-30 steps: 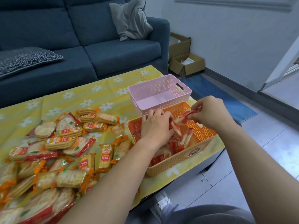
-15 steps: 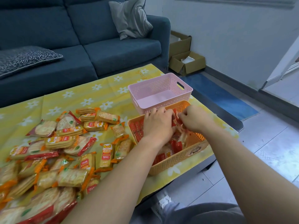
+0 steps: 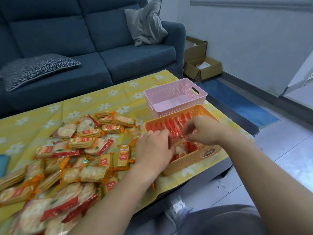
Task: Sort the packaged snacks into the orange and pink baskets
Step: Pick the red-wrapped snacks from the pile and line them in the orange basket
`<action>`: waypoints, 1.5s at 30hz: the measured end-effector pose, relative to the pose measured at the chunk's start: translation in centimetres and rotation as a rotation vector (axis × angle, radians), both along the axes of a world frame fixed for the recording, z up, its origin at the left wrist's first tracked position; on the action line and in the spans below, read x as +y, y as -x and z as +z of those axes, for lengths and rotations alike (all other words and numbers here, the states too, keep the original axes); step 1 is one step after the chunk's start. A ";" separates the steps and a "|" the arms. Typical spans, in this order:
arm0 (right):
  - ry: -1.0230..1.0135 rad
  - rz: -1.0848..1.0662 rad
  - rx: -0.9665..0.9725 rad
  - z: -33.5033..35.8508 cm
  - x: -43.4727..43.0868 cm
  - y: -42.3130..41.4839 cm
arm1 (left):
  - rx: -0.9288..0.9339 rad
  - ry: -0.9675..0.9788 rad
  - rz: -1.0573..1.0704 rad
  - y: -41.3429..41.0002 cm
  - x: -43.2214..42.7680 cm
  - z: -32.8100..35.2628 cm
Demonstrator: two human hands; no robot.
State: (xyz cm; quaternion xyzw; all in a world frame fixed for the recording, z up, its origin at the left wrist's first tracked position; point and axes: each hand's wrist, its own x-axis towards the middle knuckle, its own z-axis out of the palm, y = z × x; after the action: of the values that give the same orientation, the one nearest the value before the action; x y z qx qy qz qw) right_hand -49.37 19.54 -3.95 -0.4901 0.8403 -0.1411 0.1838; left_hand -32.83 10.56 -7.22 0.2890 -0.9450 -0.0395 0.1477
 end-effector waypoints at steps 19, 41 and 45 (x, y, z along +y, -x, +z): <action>-0.095 -0.109 0.127 0.6 0.4 1.5 | 0.453 -0.847 0.126 -2.5 -4.1 3.7; 0.032 -0.127 -0.233 0.8 0.9 -0.9 | -0.096 -0.139 0.210 2.0 -1.1 1.2; -0.015 0.005 -0.138 0.1 -0.4 -3.1 | 0.194 -0.349 0.162 1.2 -1.9 1.1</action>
State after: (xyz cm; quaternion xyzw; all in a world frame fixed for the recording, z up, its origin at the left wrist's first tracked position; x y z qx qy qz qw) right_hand -46.27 19.10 -3.87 -0.4797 0.8256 -0.1678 0.2451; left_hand -33.99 8.69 -6.07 0.3799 -0.8789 -0.2184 0.1885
